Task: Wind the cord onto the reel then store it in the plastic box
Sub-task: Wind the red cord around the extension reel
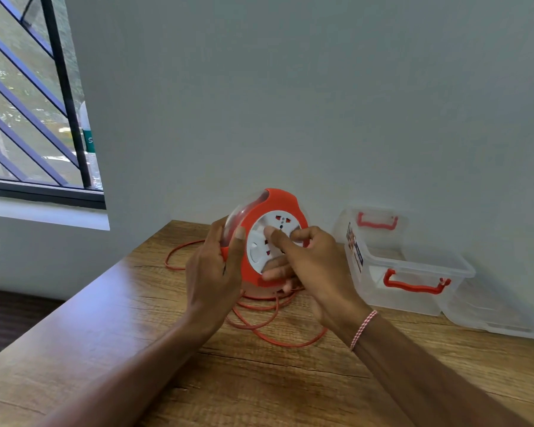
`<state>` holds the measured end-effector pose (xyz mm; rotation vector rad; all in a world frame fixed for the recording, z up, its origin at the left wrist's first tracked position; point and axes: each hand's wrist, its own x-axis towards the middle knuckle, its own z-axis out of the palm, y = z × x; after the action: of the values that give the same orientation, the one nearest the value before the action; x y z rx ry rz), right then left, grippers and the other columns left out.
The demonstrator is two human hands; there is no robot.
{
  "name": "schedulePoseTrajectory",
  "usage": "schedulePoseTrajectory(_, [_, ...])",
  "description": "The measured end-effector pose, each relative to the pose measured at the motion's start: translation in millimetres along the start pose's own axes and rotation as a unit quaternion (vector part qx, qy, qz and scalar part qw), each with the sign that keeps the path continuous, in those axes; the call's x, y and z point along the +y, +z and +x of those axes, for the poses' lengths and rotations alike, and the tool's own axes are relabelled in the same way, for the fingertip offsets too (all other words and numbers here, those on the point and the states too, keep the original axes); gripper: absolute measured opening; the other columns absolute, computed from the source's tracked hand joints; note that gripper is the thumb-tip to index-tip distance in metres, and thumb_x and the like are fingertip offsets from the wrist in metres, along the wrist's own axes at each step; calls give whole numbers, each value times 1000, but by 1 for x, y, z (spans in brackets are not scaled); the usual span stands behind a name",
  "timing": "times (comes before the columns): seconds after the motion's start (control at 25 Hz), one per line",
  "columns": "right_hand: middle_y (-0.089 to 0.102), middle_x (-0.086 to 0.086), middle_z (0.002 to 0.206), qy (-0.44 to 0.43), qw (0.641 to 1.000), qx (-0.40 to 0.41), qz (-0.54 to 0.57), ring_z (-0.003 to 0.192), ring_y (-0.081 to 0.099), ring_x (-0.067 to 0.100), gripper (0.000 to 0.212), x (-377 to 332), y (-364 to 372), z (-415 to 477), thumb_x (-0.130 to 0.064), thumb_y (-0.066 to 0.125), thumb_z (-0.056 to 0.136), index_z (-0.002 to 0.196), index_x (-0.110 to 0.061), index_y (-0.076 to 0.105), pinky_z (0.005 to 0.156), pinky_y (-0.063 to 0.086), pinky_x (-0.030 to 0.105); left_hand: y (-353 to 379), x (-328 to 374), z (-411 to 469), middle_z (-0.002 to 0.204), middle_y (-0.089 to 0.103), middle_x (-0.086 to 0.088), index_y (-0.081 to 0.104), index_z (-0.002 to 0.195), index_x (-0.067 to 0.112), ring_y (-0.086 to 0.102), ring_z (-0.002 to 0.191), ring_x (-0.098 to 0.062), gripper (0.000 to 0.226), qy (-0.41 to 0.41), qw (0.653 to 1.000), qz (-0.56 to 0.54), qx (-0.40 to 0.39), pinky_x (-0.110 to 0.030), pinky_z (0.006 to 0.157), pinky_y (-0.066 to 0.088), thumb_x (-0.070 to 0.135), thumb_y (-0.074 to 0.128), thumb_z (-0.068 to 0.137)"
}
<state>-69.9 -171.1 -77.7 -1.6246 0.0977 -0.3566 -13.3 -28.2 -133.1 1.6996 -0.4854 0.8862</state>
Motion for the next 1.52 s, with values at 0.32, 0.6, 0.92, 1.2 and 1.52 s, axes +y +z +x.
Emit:
schedulePoseTrajectory(0.32, [70, 0, 104, -486, 610, 20, -626, 54, 65, 20, 57, -23, -36, 16, -61, 64, 90, 133, -25, 56, 48, 34, 22, -3, -4, 7, 95, 73, 31, 57, 122, 46, 76, 81, 1, 24, -71, 996, -58, 2, -22, 57, 63, 55, 41, 107])
schedulePoseTrajectory(0.6, [80, 8, 92, -486, 592, 27, -642, 60, 72, 26, 66, -8, -26, 11, -60, 74, 84, 138, -24, 61, 54, 53, 28, 0, 0, 1, 87, 76, 10, 60, 130, 32, 78, 75, -9, 45, -63, 997, -28, -30, -40, 57, 66, 62, 39, 105])
schedulePoseTrajectory(0.92, [78, 5, 92, -397, 754, 60, -520, 73, 71, 25, 65, 1, -15, 8, -68, 77, 75, 120, -22, 67, 62, 54, 28, -1, 0, 0, 87, 74, 11, 61, 126, 36, 75, 75, -11, 46, -52, 998, -12, -26, -41, 61, 66, 67, 38, 101])
schedulePoseTrajectory(1.2, [79, 1, 105, -364, 808, 64, -458, 81, 73, 20, 66, 2, -15, 10, -68, 77, 75, 124, -24, 67, 75, 56, 22, 1, 1, -2, 90, 72, 19, 60, 132, 33, 76, 80, -2, 46, -47, 999, -17, -15, -31, 61, 66, 64, 42, 104])
schedulePoseTrajectory(1.52, [80, -2, 100, -353, 852, 59, -382, 80, 75, 15, 63, -8, -16, 8, -65, 79, 76, 124, -25, 70, 78, 63, 36, 3, 3, 1, 95, 75, 16, 63, 132, 25, 76, 81, -1, 51, -37, 999, -30, 14, -21, 60, 62, 60, 39, 103])
